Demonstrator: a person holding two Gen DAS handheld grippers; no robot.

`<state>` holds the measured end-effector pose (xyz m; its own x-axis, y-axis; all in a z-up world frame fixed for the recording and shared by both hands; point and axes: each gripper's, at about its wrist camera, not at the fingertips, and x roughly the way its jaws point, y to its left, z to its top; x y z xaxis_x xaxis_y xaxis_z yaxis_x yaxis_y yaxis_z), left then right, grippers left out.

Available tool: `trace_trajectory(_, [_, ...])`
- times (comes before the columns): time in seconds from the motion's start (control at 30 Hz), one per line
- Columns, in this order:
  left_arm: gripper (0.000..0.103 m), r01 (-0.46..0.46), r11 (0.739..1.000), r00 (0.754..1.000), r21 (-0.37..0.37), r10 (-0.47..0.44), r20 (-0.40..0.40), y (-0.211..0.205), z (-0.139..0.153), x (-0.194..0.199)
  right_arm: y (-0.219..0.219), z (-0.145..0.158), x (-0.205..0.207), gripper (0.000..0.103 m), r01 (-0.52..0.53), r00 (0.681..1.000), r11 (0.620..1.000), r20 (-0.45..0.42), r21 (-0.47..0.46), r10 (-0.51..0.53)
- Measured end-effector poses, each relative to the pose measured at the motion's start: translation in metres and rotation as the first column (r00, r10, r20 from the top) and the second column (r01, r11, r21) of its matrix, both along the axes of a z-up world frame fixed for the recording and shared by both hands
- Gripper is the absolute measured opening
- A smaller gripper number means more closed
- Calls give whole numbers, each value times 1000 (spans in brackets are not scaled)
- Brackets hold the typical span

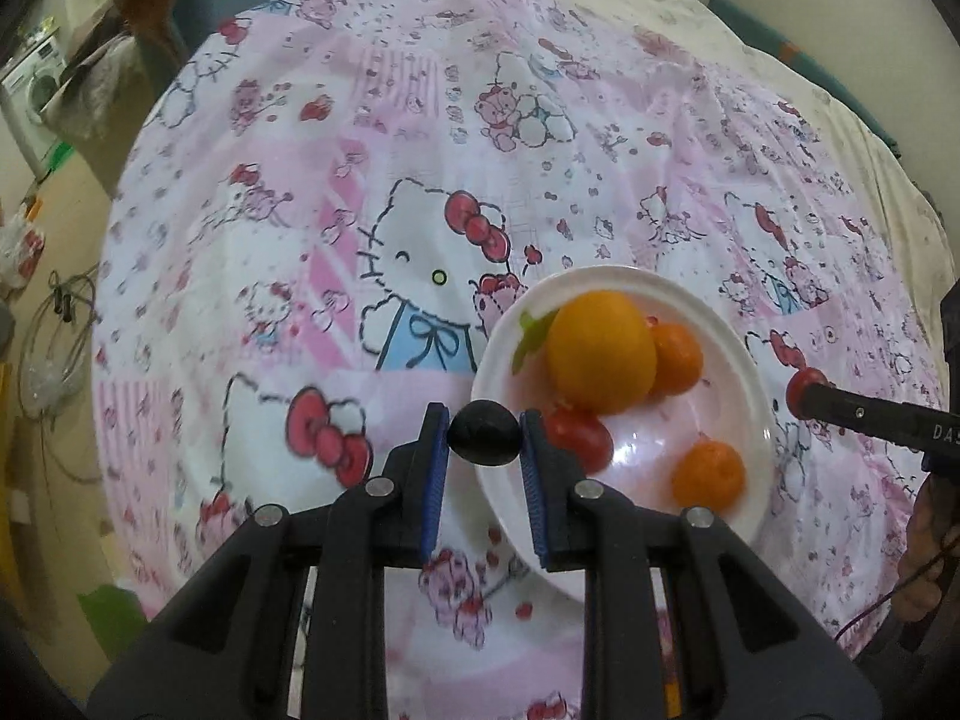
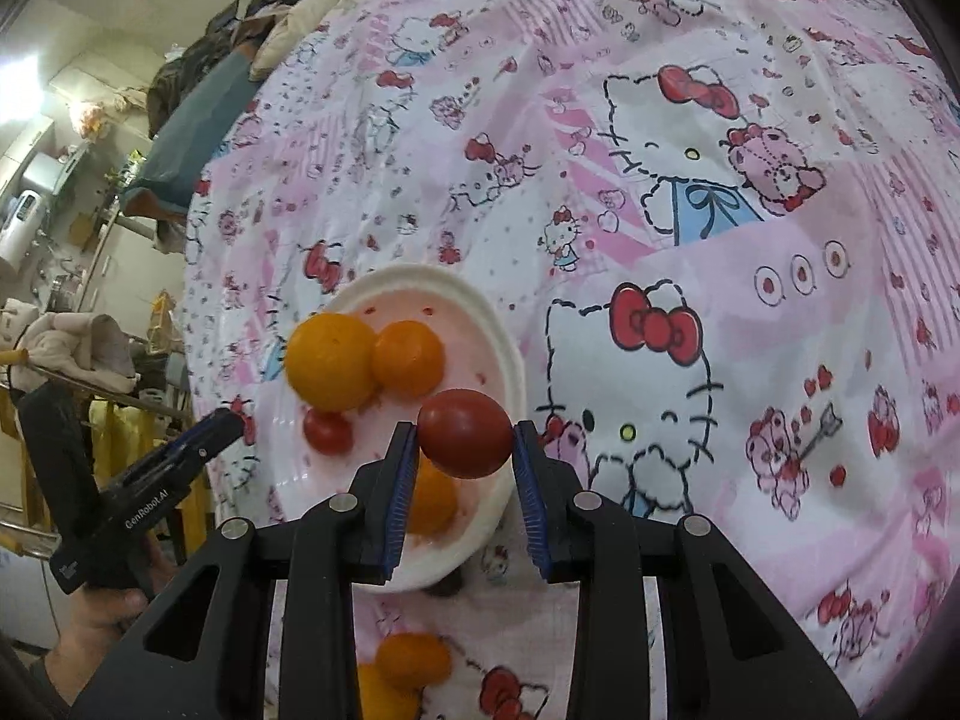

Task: Organize fruits
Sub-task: 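Release the tomato on the plate with the right tool while the left tool carries the berry over it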

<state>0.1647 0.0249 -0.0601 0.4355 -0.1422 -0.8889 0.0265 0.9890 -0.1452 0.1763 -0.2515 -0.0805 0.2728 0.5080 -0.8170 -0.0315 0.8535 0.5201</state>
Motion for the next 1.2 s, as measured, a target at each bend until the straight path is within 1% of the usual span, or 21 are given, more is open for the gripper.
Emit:
trace_trajectory(0.2, [20,-2,1000,1000,-24,1,-11,-1,-11,13,10,-9,13,34,-24,1000,1000,-9,8,24])
trace_trajectory(0.33, [20,14,999,1000,-41,-14,-17,-8,-12,13,15,-14,16,34,-35,999,999,-20,12,35])
trace_trajectory(0.47, [21,37,999,999,-31,-37,-9,-16,-12,14,14,-23,15,34,-26,999,999,-46,20,27])
trace_trajectory(0.6, [21,12,999,1000,-53,-13,-28,-15,-17,18,14,-26,13,34,-23,998,999,-61,30,25])
trace_trajectory(0.8, [21,-10,997,999,-73,7,-35,-12,-18,20,17,-24,12,35,-31,998,999,-60,41,34])
trace_trajectory(0.97, [21,-10,998,999,-63,7,-37,-14,-19,19,17,-26,11,36,-27,997,998,-77,58,31])
trace_trajectory(1.07, [21,-12,998,999,-68,9,-45,-14,-20,19,18,-24,10,37,-26,997,998,-68,61,30])
trace_trajectory(1.1, [24,-13,997,999,-72,9,-49,-14,-20,19,18,-24,11,37,-29,997,997,-69,69,34])
trace_trajectory(1.13, [35,-13,997,999,-77,9,-52,-14,-20,19,19,-24,11,37,-30,997,997,-69,72,35])
trace_trajectory(1.17, [41,-17,997,999,-72,14,-49,-14,-18,18,19,-23,11,37,-31,997,997,-68,69,36])
trace_trajectory(1.2, [51,-22,998,999,-67,20,-41,-13,-17,17,20,-23,11,37,-33,997,997,-67,67,37])
